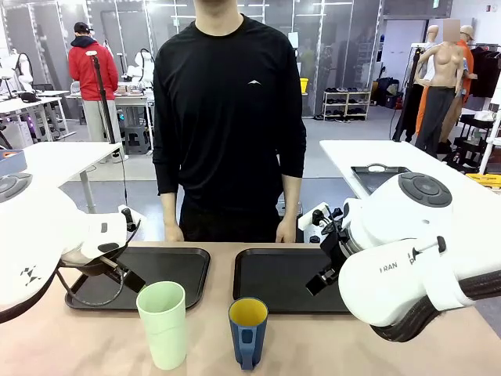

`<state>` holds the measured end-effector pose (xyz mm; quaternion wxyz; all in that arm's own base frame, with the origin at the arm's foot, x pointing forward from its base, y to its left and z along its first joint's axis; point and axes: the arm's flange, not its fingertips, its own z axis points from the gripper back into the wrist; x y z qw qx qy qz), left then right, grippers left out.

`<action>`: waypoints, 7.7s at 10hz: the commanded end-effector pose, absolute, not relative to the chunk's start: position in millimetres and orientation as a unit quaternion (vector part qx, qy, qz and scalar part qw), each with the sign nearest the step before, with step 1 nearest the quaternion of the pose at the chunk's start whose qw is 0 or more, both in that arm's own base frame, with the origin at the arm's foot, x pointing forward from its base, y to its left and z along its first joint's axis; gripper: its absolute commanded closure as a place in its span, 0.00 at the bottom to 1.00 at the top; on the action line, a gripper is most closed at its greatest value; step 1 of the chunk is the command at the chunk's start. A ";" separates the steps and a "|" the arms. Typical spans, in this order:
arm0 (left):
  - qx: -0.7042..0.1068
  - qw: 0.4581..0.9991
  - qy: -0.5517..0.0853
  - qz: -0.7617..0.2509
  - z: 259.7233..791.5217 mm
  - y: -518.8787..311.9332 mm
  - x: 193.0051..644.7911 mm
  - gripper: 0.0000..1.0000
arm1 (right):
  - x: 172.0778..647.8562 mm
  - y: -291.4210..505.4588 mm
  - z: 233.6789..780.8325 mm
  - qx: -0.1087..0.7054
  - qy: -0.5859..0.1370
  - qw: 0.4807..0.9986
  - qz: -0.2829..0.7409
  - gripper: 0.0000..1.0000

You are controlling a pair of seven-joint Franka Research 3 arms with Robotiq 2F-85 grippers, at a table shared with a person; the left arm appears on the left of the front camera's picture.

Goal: Sort and store the cups by type.
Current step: Pick up the Reusable plastic cup.

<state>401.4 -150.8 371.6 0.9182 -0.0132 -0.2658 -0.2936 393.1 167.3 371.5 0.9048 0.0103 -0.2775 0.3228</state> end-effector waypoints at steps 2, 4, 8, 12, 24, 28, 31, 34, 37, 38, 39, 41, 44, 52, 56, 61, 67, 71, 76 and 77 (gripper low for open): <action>-0.013 0.918 -0.266 -0.293 371.6 -150.4 401.5 0.00 | 393.1 167.2 371.5 0.011 -0.278 0.905 0.322 0.00; -0.013 0.918 -0.266 -0.293 371.6 -150.4 401.5 0.00 | 393.1 167.2 371.5 0.011 -0.278 0.905 0.322 0.00; -0.013 0.918 -0.266 -0.293 371.6 -150.4 401.5 0.00 | 393.1 167.2 371.5 0.011 -0.278 0.905 0.322 0.00; -0.010 0.916 -0.272 -0.294 389.6 -150.0 400.2 0.00 | 388.7 185.6 408.8 -0.007 -0.289 0.901 0.323 0.00; 0.030 0.880 -0.389 -0.272 525.5 -142.2 366.9 0.00 | 344.5 199.2 563.6 -0.094 -0.380 0.872 0.295 0.00; 0.038 0.904 -0.362 -0.226 494.1 -102.8 406.3 0.00 | 373.9 147.0 529.2 -0.085 -0.377 0.888 0.248 0.00; 0.017 0.933 -0.311 -0.178 440.3 -68.7 428.0 0.00 | 414.1 95.7 466.9 -0.080 -0.340 0.922 0.171 0.00; 0.013 0.948 -0.287 -0.138 406.2 -50.2 442.2 0.00 | 433.0 74.5 426.1 -0.058 -0.304 0.941 0.136 0.00; 0.010 0.950 -0.284 -0.133 402.3 -49.1 445.5 0.00 | 436.9 71.4 420.1 -0.052 -0.294 0.945 0.135 0.00; 0.009 0.950 -0.281 -0.133 401.8 -48.2 446.3 0.00 | 437.2 71.2 420.6 -0.054 -0.292 0.946 0.132 0.00; -0.002 0.950 -0.284 -0.129 402.1 -45.9 446.5 0.00 | 437.6 71.2 422.0 -0.053 -0.293 0.946 0.127 0.00; 0.012 0.951 -0.275 -0.139 401.3 -47.7 443.3 0.00 | 435.8 66.7 419.9 -0.057 -0.289 0.944 0.147 0.00; 0.012 0.951 -0.275 -0.139 401.3 -47.7 443.3 0.00 | 435.8 66.7 419.9 -0.057 -0.289 0.944 0.147 0.00; 0.012 0.951 -0.275 -0.139 401.3 -47.7 443.3 0.00 | 435.8 66.7 419.9 -0.057 -0.289 0.944 0.147 0.00; 0.012 0.951 -0.275 -0.139 401.3 -47.7 443.3 0.00 | 435.8 66.7 419.9 -0.057 -0.289 0.944 0.147 0.00; 0.008 0.952 -0.276 -0.136 401.3 -48.8 443.1 0.00 | 435.8 66.7 419.9 -0.057 -0.289 0.944 0.147 0.00; 0.078 0.912 -0.269 -0.301 393.6 5.0 424.2 0.00 | 435.8 66.7 419.9 -0.057 -0.289 0.944 0.147 0.00; 0.106 0.821 -0.185 -0.531 388.9 19.8 428.2 0.00 | 435.8 66.7 419.9 -0.057 -0.289 0.944 0.147 0.00; 0.061 0.765 -0.107 -0.632 379.2 20.9 415.6 0.00 | 435.8 66.7 419.9 -0.057 -0.289 0.944 0.147 0.00; 0.073 0.782 -0.125 -0.606 375.0 16.3 425.2 0.00 | 435.8 66.7 419.9 -0.057 -0.289 0.944 0.147 0.00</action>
